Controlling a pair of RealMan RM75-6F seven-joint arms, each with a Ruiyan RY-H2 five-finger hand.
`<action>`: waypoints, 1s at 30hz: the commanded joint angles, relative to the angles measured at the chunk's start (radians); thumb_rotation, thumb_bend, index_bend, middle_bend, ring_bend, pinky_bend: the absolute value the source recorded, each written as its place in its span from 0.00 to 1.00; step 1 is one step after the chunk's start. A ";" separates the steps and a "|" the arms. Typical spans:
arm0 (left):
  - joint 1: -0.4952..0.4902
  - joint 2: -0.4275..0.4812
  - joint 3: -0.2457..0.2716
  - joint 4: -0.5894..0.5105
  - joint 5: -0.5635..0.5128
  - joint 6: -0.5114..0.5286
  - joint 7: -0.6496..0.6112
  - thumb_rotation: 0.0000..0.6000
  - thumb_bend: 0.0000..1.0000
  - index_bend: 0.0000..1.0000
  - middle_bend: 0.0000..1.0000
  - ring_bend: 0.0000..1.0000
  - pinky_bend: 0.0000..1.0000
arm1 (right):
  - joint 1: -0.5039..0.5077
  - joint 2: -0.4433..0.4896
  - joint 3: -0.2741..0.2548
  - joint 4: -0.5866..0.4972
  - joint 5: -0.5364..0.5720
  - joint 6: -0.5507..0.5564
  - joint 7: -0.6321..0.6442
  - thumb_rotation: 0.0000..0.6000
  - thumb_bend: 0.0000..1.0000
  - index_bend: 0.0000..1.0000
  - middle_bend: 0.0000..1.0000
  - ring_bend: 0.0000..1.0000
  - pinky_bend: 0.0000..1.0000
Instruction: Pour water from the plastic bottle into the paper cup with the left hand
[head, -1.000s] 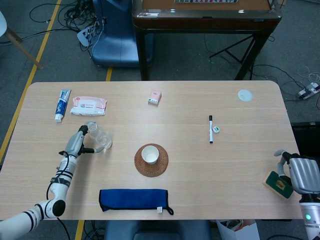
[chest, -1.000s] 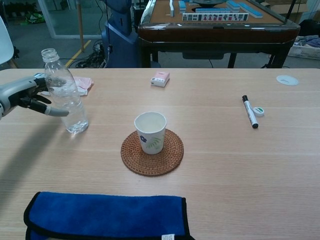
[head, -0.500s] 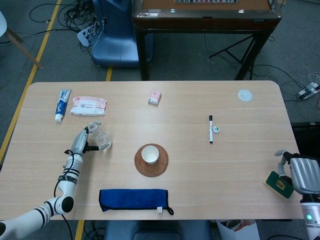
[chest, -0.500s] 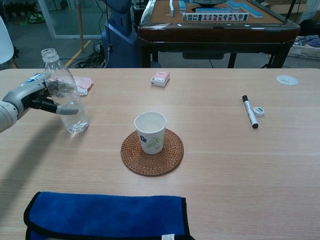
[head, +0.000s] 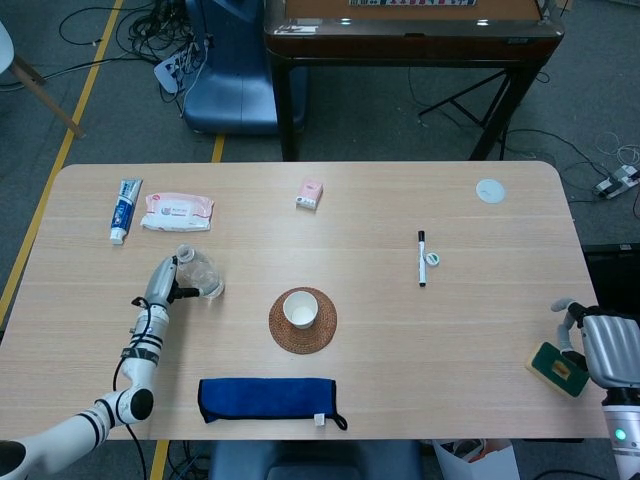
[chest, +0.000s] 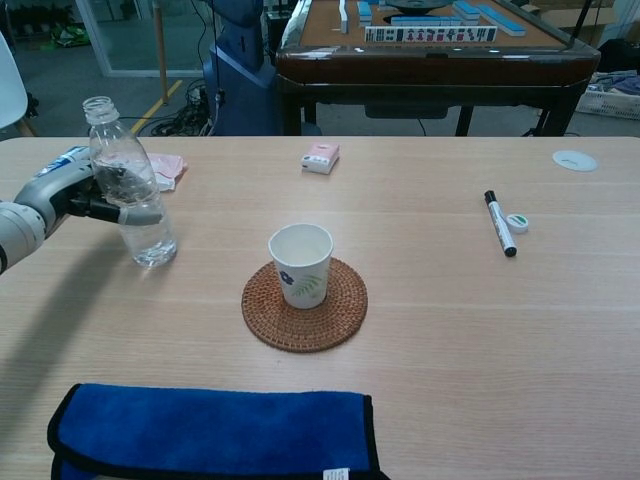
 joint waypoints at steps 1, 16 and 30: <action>-0.006 -0.010 0.004 0.014 0.006 0.002 0.009 1.00 0.02 0.43 0.34 0.23 0.15 | 0.000 0.001 0.001 -0.001 0.000 0.001 0.001 1.00 0.54 0.41 0.55 0.50 0.54; -0.010 -0.057 0.009 0.051 0.061 0.072 -0.011 1.00 0.04 0.61 0.55 0.38 0.27 | -0.001 0.005 0.002 -0.003 -0.001 0.004 0.005 1.00 0.54 0.42 0.55 0.50 0.54; 0.014 0.010 0.029 -0.118 0.087 0.198 0.222 1.00 0.06 0.71 0.68 0.45 0.36 | 0.001 -0.001 0.002 0.002 0.005 -0.004 -0.001 1.00 0.54 0.42 0.55 0.50 0.54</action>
